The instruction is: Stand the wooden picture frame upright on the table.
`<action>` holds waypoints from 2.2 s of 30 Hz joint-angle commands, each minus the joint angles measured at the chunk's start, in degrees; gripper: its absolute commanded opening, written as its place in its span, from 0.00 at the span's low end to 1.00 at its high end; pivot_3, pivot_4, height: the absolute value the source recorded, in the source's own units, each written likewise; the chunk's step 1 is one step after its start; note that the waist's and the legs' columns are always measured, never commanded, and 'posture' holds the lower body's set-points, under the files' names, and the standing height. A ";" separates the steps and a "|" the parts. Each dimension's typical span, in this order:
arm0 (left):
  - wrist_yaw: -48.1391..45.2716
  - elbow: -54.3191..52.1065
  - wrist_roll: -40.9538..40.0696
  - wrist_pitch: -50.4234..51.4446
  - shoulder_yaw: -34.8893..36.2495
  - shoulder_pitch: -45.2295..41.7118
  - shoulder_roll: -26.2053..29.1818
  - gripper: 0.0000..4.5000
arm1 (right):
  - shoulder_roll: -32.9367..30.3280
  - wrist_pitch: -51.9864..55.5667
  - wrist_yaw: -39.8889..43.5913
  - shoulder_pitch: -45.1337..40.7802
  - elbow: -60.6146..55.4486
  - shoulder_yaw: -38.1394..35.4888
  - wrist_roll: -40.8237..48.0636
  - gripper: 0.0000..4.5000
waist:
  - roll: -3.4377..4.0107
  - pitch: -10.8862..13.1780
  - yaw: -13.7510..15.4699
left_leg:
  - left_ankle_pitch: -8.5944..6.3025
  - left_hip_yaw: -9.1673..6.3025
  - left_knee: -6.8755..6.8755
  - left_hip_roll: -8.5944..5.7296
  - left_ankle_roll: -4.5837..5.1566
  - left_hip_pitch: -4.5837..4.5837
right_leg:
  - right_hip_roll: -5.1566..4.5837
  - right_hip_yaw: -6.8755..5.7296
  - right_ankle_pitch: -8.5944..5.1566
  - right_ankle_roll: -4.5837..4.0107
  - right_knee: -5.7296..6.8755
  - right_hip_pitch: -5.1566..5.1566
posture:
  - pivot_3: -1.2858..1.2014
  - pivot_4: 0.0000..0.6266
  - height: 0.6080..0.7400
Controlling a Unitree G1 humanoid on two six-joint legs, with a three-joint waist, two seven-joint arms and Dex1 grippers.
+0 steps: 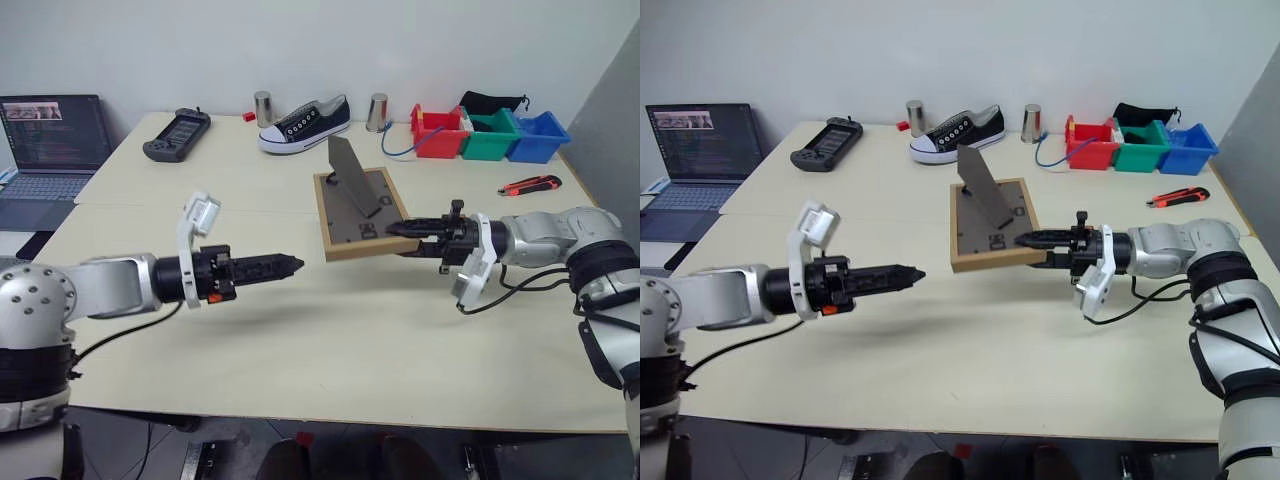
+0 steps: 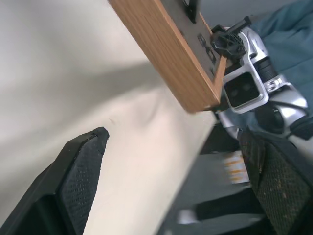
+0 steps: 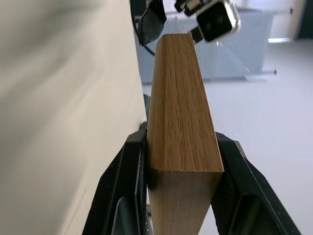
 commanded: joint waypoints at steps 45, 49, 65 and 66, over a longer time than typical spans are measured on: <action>-17.44 -16.23 46.52 -27.03 1.70 8.61 -5.47 1.00 | 20.72 115.92 92.37 -14.61 4.53 -20.10 67.13 0.29 | 0.18 0.21 -0.85 | -0.02 -0.03 0.12 0.03 0.04 -1.04 | -0.01 -0.05 0.00 0.00 0.80 -1.17 | 0.52 0.24 1.00; -17.39 -16.12 46.65 -26.90 1.46 7.89 -5.60 1.00 | 21.01 116.75 91.22 -15.07 7.02 -21.48 66.66 0.29 | 0.18 0.21 -0.95 | -0.02 -0.03 0.13 0.04 0.04 -1.04 | -0.01 -0.06 0.00 0.00 0.82 -1.18 | 0.52 0.24 1.00; -18.01 -15.63 47.33 -26.46 0.93 6.50 -5.39 1.00 | 19.52 117.28 90.68 -14.64 10.30 -23.47 63.10 0.96 | 0.18 0.21 -1.04 | -0.02 -0.02 0.14 0.04 0.04 -1.03 | 0.00 -0.05 0.00 0.00 0.85 -1.18 | 0.52 0.24 1.00; -18.06 -15.54 47.35 -26.42 0.89 6.37 -5.41 1.00 | 19.23 117.19 90.80 -14.54 10.26 -23.44 62.79 0.99 | 0.18 0.21 -1.03 | -0.02 -0.02 0.14 0.03 0.03 -1.03 | 0.00 -0.04 0.00 0.00 0.84 -1.18 | 0.52 0.24 1.00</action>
